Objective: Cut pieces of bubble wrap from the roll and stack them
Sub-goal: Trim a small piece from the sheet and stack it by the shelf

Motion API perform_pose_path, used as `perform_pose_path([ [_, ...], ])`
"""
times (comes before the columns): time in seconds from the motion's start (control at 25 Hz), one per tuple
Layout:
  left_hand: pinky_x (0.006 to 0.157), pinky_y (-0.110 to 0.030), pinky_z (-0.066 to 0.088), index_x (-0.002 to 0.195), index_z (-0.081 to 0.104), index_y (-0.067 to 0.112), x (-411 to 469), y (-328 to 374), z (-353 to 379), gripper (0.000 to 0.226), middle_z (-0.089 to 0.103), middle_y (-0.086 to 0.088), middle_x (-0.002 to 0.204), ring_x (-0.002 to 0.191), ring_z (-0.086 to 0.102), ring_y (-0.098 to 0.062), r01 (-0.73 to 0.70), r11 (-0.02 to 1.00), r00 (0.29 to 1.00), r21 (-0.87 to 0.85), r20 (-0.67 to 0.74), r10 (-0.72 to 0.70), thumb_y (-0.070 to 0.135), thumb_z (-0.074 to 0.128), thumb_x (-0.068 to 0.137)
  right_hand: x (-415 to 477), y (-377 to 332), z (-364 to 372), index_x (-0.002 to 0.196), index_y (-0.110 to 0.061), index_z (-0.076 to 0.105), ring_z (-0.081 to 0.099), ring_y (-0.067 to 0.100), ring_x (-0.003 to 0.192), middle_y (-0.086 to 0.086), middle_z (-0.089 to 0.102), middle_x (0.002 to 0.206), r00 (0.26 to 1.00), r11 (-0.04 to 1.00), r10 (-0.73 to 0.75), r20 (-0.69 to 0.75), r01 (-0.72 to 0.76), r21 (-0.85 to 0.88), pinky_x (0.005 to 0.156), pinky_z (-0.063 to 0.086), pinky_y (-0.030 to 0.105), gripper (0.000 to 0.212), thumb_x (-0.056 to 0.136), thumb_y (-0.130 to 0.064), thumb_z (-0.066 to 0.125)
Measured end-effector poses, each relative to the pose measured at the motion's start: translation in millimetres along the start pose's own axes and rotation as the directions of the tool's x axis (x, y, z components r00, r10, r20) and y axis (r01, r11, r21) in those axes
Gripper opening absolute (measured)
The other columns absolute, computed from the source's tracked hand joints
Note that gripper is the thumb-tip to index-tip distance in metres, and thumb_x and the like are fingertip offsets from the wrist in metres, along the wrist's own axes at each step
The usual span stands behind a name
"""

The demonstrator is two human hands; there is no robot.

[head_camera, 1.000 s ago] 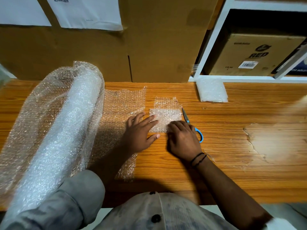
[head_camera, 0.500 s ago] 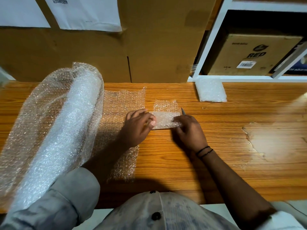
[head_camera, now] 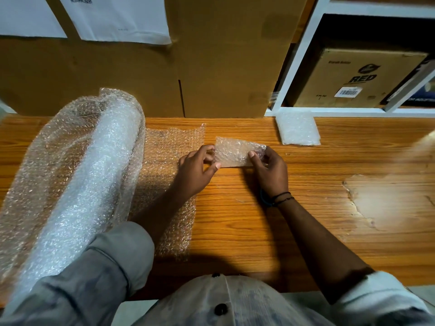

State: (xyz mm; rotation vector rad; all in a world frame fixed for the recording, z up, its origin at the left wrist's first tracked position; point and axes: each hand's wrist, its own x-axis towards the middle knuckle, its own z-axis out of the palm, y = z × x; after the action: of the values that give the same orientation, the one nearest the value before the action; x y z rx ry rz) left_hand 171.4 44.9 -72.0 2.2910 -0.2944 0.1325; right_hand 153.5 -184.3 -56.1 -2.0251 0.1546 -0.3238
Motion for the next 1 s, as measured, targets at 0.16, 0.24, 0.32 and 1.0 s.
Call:
perform_pose_path([
  [0.16,0.109,-0.041,0.022,0.144,0.041,0.038,9,-1,6,0.059,0.071,0.018,0.103,0.114,0.062,-0.01,0.037,0.999,0.999,-0.008,0.015,-0.037,0.05,0.068,0.094,20,-2,6,0.073,-0.028,0.042,0.04,0.002,0.053,-0.011,0.043,0.06,1.0,0.998,-0.003,-0.028,0.001,-0.063,0.053,0.029,0.022,0.038,0.1,-0.034,0.068],
  [0.24,0.107,-0.038,0.019,0.147,0.039,0.036,12,-3,9,0.064,0.071,0.017,0.102,0.116,0.06,-0.01,0.06,0.998,0.998,0.022,0.016,-0.06,0.052,0.068,0.092,29,0,12,0.081,-0.026,0.051,0.049,-0.001,0.058,-0.012,0.053,0.065,1.0,0.992,0.017,-0.022,-0.02,-0.121,0.056,0.035,0.025,0.027,0.099,-0.037,0.068],
  [0.32,0.106,-0.037,0.02,0.149,0.039,0.034,14,-3,11,0.066,0.07,0.016,0.097,0.114,0.059,-0.011,0.074,0.996,0.997,0.051,-0.01,-0.073,0.051,0.069,0.092,40,1,19,0.097,-0.019,0.06,0.059,0.009,0.068,-0.009,0.062,0.075,0.997,0.985,0.075,-0.011,-0.076,-0.152,0.061,0.039,0.029,0.021,0.098,-0.039,0.068],
  [1.0,0.102,-0.048,0.034,0.15,0.044,0.036,19,0,20,0.062,0.05,-0.002,0.138,0.126,0.046,-0.028,-0.063,0.893,0.995,0.445,-0.043,0.091,0.052,0.061,0.092,1,8,29,0.114,-0.02,0.066,0.053,0.033,0.11,0.005,0.064,0.122,0.934,0.55,-0.232,0.272,0.357,-0.755,0.086,0.036,0.045,0.032,0.089,-0.037,0.054],
])
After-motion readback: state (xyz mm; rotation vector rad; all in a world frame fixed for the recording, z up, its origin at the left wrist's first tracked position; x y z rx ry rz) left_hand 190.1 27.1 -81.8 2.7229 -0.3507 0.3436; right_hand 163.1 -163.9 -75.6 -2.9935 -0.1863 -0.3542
